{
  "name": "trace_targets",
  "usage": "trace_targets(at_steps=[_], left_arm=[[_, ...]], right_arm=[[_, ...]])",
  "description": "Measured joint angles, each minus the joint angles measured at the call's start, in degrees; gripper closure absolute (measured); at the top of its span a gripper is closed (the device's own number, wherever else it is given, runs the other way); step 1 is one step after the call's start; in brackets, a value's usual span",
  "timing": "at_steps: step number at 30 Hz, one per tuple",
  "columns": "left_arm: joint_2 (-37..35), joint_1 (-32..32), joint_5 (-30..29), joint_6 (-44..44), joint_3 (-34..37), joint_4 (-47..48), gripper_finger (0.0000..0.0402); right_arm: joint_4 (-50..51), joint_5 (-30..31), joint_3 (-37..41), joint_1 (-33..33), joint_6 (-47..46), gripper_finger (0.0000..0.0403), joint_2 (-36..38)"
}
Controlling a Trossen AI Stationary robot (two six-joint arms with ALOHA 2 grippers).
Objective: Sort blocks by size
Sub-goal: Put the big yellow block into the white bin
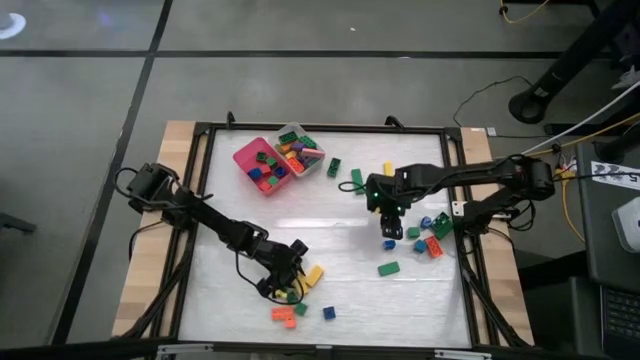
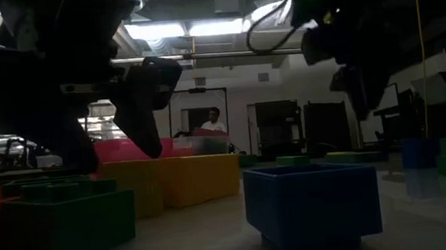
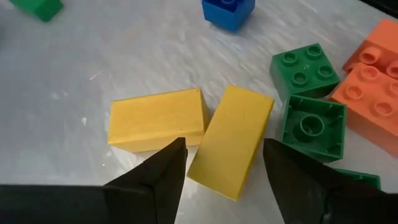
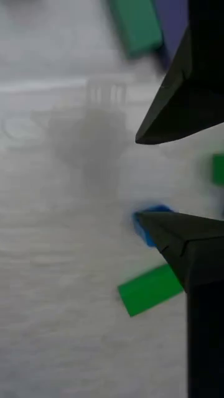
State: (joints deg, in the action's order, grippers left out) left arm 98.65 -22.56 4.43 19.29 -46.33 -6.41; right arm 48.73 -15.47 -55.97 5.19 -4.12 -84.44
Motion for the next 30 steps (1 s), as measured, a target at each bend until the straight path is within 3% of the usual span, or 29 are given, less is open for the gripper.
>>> trace_targets(at_steps=[10, 16, 19, 23, 30], left_arm=[[2.5, 1.8, 2.8, 0.0, 0.0, 0.0, 0.0205], [3.4, 2.0, 2.9, 0.7, 0.0, -0.7, 0.0213], [3.4, 2.0, 2.9, 1.2, 0.0, -0.7, 0.0237], [3.4, 1.9, 3.0, 1.7, 0.0, -0.8, 0.0283], [3.0, 1.9, 2.9, -2.3, 0.0, -0.5, 0.0285]], right_arm=[[-6.6, -1.4, 3.8, -3.2, -1.5, 0.0214, 0.0], [-6.1, 2.9, 3.7, -7.9, -4.4, 0.0214, 0.0], [-3.8, 3.7, 3.7, -10.5, -7.2, 0.0214, 0.0], [-0.6, 9.6, 3.8, -14.4, -10.6, 0.0214, 0.0], [-1.2, 13.3, 3.8, -19.3, -11.7, 0.0214, 0.0]])
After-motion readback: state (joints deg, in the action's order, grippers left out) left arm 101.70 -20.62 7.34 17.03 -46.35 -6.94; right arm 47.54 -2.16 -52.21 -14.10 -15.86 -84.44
